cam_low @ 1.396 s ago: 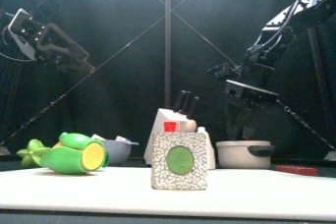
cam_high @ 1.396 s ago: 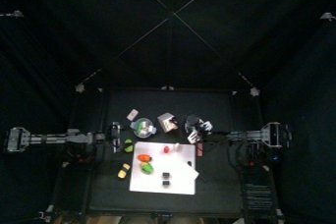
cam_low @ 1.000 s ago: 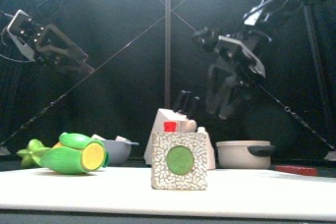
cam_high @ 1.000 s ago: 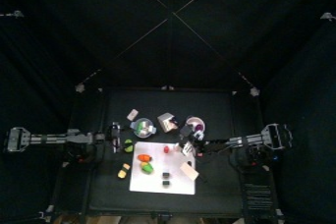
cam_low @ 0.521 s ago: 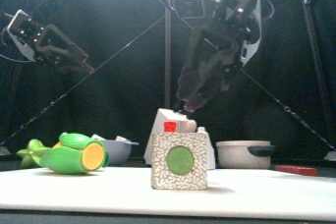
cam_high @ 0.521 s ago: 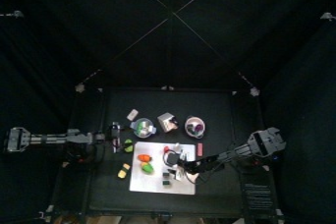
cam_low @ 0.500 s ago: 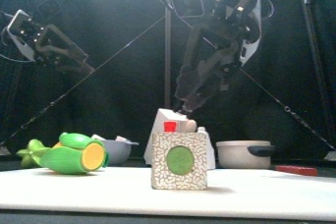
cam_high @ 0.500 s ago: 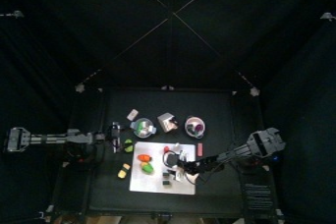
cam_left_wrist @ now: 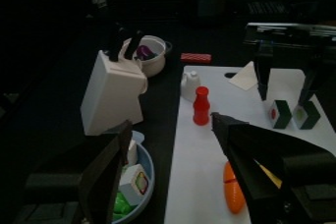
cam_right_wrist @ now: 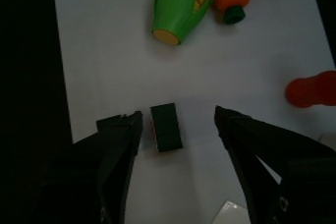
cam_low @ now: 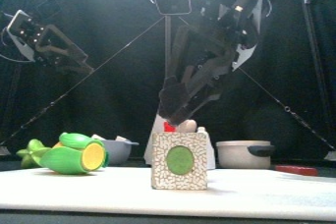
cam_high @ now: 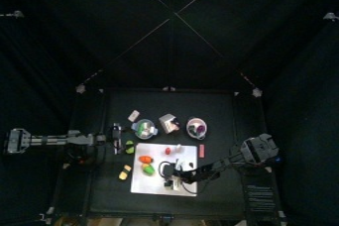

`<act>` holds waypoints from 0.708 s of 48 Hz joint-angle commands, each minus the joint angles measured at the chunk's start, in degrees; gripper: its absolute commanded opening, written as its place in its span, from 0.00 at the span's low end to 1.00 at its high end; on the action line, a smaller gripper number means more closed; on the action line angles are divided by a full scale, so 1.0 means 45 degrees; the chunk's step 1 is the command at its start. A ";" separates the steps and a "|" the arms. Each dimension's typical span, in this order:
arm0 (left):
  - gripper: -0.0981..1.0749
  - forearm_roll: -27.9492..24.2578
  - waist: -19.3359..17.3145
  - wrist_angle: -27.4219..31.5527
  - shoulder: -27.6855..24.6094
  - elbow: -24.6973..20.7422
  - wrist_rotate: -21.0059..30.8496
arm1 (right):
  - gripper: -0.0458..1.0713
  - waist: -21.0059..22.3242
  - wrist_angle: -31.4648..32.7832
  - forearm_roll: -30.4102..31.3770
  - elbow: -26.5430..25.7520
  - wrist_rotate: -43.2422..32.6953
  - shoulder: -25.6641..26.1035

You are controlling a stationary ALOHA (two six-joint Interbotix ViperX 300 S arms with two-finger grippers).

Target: Grab piece of sushi

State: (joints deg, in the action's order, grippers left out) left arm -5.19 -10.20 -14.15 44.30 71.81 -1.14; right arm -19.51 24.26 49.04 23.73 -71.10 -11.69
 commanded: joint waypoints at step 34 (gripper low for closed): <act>0.92 -0.0020 -0.0039 -0.0039 -0.0020 -0.0156 -0.0020 | 0.74 0.0098 -0.0078 -0.0313 -0.0234 0.0020 -0.0566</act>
State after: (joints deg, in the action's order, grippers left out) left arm -5.19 -10.28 -14.15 44.21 71.81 -1.14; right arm -19.34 24.08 47.55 23.64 -71.02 -15.29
